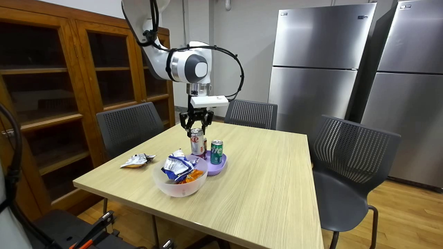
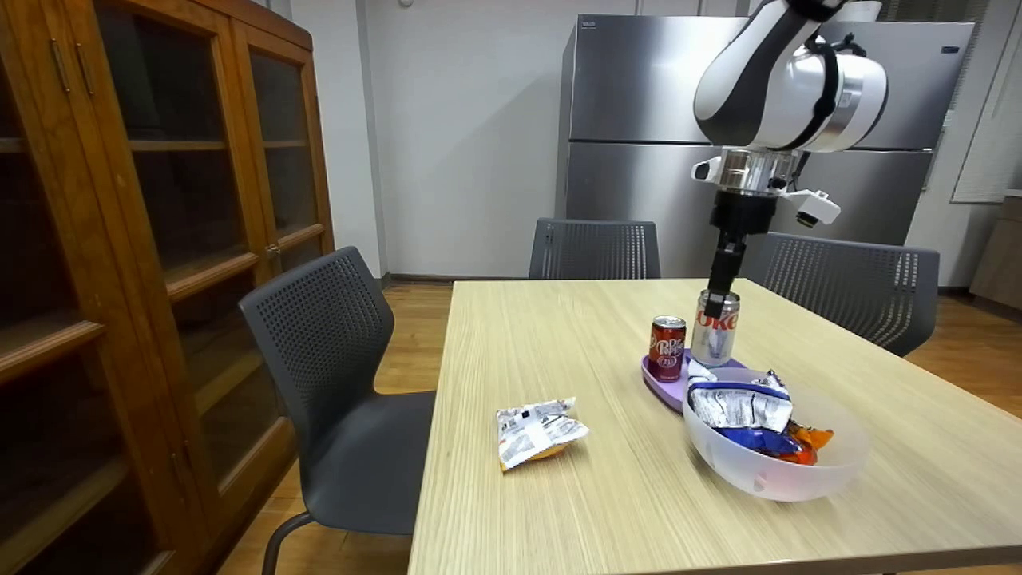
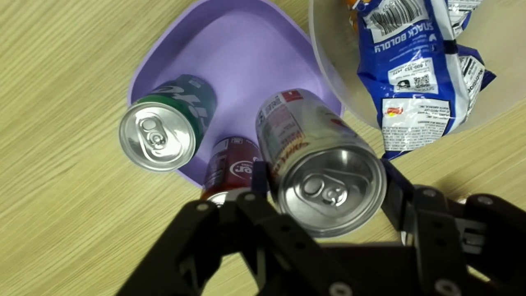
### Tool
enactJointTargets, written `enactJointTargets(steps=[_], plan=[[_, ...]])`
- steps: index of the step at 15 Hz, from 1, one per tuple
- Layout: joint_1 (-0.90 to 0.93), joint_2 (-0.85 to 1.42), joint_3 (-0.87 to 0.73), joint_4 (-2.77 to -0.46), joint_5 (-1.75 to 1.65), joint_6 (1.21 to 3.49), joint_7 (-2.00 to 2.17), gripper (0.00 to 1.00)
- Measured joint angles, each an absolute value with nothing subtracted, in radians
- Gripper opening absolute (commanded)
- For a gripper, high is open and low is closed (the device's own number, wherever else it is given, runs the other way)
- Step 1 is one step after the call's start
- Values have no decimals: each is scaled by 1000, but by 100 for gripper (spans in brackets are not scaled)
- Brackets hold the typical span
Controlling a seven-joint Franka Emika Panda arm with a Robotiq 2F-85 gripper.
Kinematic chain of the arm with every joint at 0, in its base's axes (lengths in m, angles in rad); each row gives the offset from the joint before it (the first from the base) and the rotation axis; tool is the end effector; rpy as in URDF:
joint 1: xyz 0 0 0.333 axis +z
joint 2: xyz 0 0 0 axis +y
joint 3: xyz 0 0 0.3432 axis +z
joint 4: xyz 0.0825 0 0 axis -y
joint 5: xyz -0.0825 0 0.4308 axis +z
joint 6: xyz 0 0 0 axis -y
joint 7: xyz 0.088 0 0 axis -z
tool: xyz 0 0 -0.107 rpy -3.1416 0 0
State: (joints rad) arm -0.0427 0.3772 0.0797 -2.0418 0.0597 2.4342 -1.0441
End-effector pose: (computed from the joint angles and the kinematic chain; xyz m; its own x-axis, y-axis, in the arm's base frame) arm 0.6392 0.0227 0.2482 0.5141 0.8551 0.0665 0.8576 -0.5139 -0.0224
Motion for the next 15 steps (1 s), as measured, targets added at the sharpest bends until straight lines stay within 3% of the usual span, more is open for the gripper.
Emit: enactJointTargets(steps=[15], plan=[[-67,474,80,-1981,80,2558,-883,41]])
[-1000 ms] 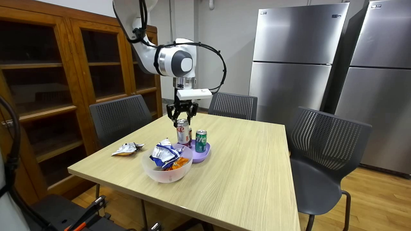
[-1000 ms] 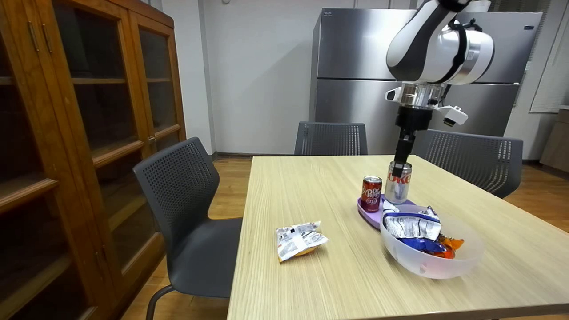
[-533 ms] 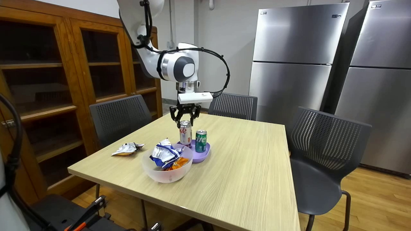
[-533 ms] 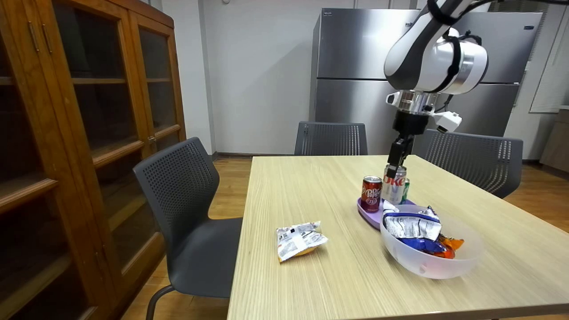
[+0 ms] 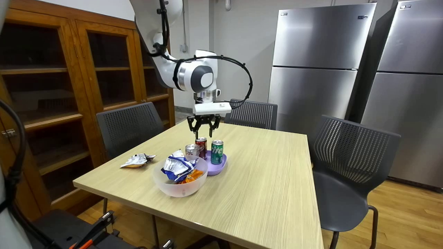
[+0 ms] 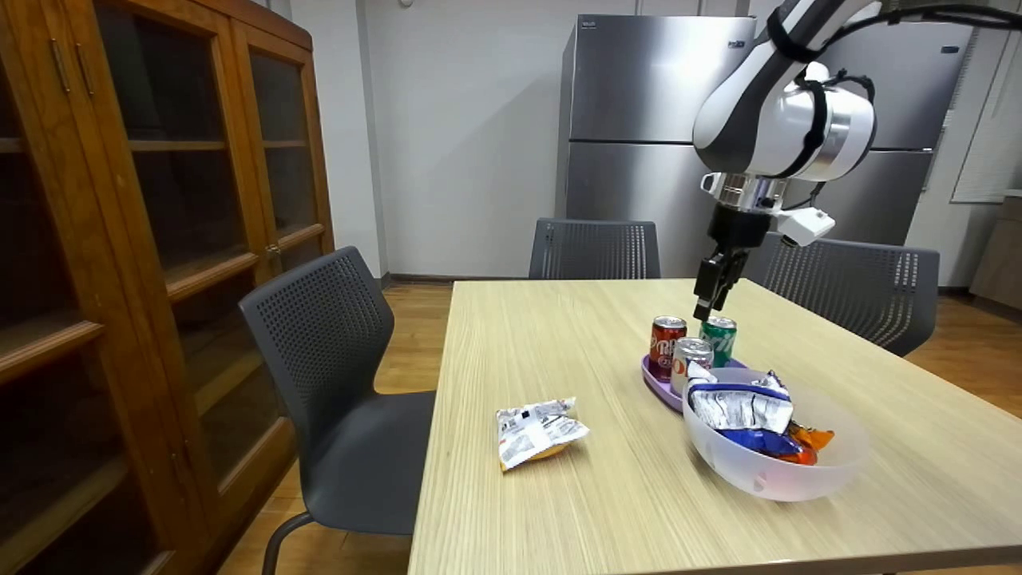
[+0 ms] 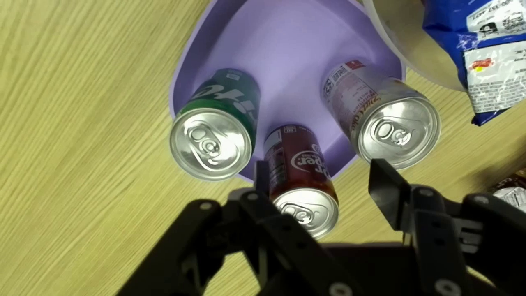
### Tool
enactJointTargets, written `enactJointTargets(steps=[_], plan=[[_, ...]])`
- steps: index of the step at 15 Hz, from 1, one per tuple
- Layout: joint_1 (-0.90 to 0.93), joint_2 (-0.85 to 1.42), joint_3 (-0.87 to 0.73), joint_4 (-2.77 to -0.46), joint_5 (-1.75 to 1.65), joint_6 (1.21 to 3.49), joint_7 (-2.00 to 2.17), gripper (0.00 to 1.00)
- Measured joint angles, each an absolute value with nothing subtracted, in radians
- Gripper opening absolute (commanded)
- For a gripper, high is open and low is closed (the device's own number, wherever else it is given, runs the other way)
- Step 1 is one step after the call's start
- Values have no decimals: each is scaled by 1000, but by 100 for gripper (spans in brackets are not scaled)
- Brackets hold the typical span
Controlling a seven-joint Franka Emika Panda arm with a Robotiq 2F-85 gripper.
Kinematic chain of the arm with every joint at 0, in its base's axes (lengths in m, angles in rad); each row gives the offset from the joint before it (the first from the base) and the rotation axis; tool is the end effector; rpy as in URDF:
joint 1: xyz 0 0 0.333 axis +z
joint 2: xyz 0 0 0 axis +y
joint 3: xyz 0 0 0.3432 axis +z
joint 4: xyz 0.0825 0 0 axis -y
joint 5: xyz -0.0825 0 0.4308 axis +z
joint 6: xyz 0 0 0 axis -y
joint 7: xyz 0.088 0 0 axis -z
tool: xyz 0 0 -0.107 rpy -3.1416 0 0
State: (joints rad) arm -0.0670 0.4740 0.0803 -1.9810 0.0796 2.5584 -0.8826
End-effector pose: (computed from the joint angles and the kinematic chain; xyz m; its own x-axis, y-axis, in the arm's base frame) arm 0.6656 0.0058 0.2233 0.6746 0.7265 0.1309 0.7306 -0.6824 0.0223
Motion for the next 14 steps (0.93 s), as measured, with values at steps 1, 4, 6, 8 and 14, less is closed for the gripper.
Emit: enactJointTargets(steps=[1,4,6,8,14], plan=[[-69,477,82,-1979,80,2561,-880,41],[-77,477,97,-1974,80,2565,-881,77],[-80,475,114,-1970,78,2566,-892,97],[-80,470,133,-1969,73,2566,-911,100],[-61,446,186,-1971,33,2562,-970,100]])
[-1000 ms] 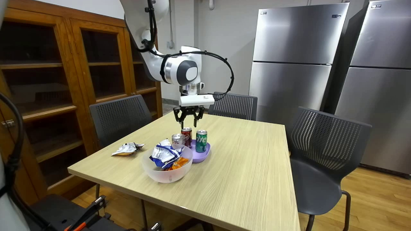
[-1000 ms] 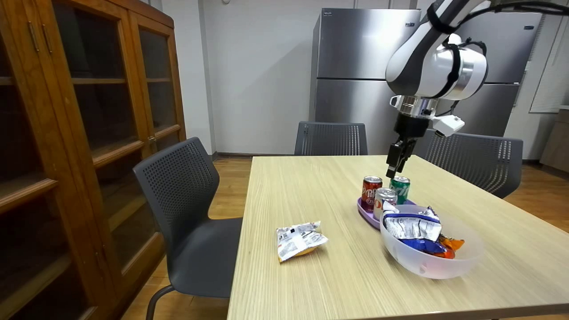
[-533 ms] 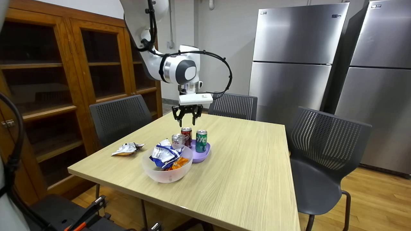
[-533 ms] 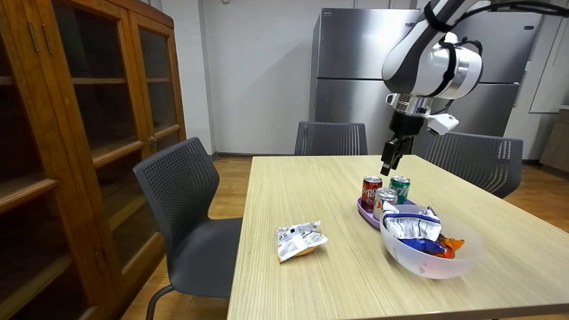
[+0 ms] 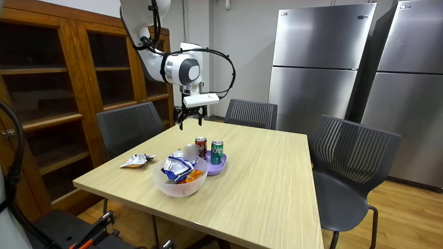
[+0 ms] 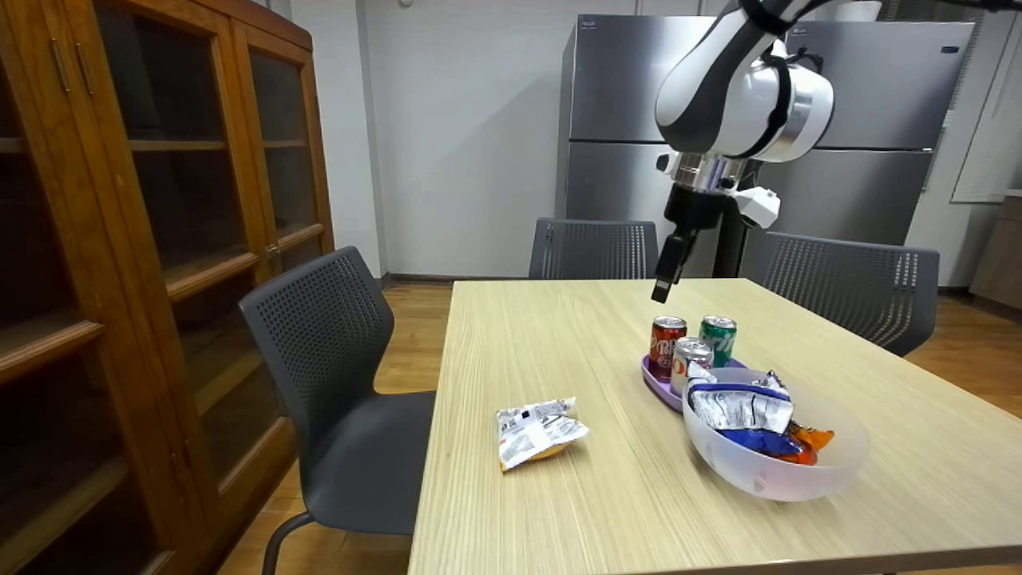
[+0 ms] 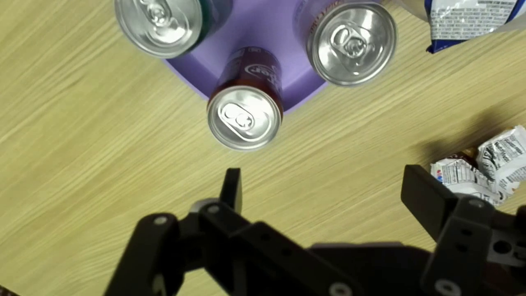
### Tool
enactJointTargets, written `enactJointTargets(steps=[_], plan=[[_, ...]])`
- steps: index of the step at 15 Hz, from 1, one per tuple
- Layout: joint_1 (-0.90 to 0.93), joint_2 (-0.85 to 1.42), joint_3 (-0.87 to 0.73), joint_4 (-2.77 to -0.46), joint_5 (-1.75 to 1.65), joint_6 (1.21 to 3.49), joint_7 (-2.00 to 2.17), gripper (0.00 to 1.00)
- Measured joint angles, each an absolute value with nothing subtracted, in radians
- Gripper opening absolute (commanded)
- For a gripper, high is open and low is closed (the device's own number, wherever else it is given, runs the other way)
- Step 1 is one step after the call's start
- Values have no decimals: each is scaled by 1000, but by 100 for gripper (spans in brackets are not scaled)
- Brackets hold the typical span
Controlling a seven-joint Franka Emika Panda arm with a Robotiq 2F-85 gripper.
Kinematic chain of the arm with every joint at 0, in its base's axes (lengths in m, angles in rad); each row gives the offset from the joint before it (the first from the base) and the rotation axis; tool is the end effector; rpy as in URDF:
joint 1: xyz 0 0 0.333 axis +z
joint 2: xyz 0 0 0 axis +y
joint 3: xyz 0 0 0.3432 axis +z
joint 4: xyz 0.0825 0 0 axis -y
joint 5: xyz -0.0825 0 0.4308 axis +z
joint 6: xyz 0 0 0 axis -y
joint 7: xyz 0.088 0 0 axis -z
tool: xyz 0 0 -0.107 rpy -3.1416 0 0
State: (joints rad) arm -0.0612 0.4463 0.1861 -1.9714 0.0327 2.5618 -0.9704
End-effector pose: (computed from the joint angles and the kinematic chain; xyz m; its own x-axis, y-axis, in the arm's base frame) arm 0.6682 0.0780 0.2503 0.4899 0.8557 0.1670 0.8606 -0.5052 0.0642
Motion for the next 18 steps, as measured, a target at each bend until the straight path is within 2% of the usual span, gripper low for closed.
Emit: enactJointTargets(steps=[7,18], plan=[[-8,444,253,-1974,22,2541,-1090,100],[122,477,263,-1975,-114,2506,-1124,100]])
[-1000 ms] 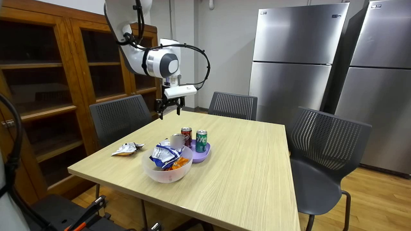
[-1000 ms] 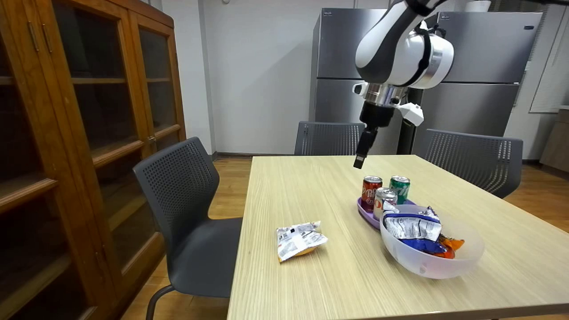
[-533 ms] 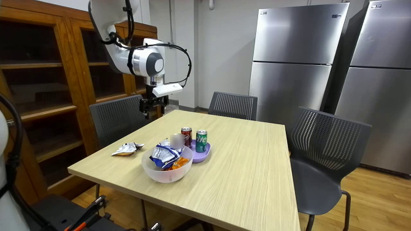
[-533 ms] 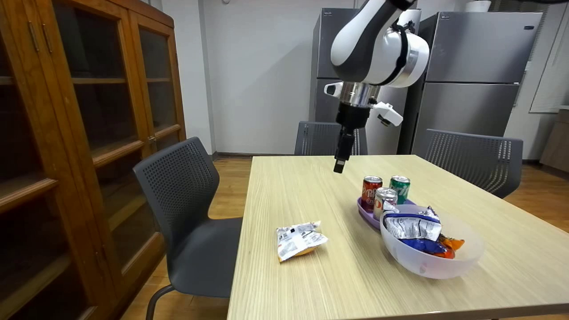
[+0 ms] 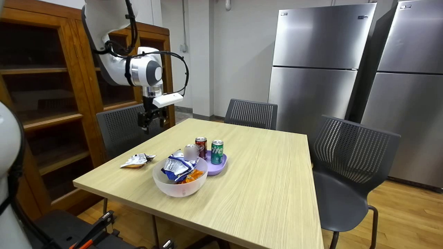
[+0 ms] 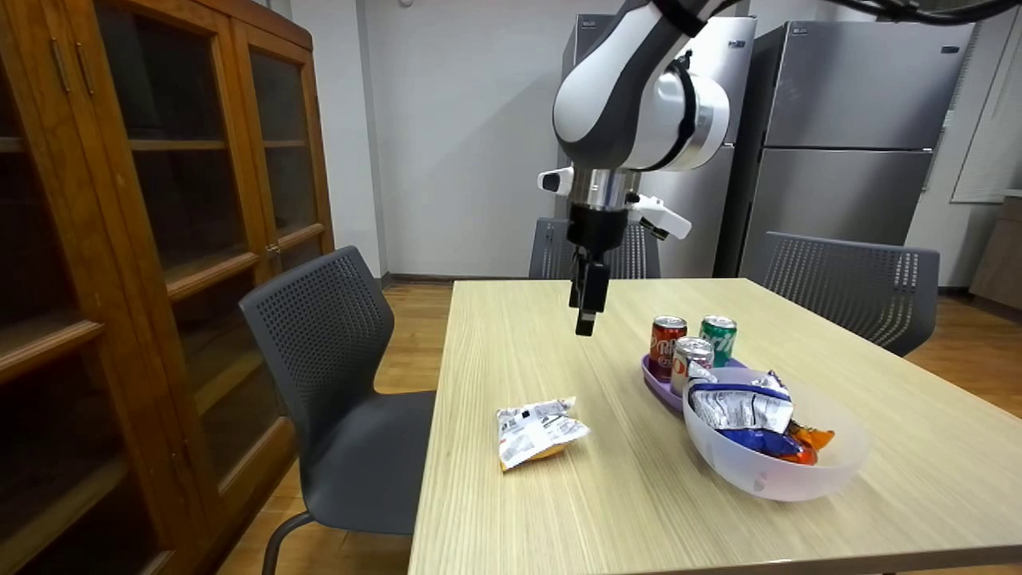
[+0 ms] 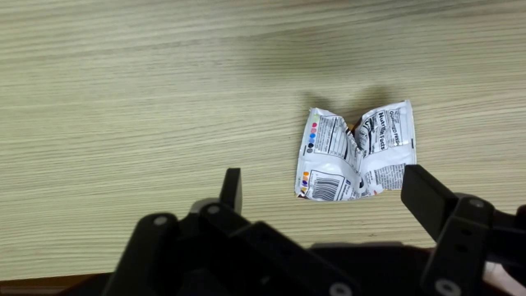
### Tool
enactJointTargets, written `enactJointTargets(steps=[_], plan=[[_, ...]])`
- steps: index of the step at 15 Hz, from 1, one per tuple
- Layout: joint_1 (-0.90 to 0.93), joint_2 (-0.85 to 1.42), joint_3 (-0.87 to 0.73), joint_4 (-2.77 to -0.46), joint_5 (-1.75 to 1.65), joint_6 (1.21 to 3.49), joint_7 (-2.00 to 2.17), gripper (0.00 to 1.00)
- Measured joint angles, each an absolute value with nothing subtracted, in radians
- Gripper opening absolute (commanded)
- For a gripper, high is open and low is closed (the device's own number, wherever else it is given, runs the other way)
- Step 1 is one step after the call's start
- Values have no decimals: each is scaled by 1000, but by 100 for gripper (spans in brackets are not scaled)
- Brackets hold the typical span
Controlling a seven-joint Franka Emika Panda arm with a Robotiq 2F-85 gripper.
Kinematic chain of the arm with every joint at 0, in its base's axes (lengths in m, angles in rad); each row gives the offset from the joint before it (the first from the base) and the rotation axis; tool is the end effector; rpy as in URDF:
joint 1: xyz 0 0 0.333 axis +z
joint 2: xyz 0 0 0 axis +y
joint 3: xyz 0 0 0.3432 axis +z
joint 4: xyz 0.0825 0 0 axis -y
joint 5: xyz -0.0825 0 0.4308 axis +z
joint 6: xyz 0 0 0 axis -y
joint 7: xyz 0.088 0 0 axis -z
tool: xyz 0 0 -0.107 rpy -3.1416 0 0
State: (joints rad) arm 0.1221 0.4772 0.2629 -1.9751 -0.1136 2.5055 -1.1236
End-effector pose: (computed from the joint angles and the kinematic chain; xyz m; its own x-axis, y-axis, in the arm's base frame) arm 0.6172 0.2444 0.2280 0.0037 0.9973 0.0734 0.9989 -0.0072 0.0472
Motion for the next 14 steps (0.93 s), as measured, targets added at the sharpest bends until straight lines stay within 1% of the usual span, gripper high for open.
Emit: enactJointTargets(steps=[14], plan=[[226,581,262,-1971,-190,2506,-1109,100]])
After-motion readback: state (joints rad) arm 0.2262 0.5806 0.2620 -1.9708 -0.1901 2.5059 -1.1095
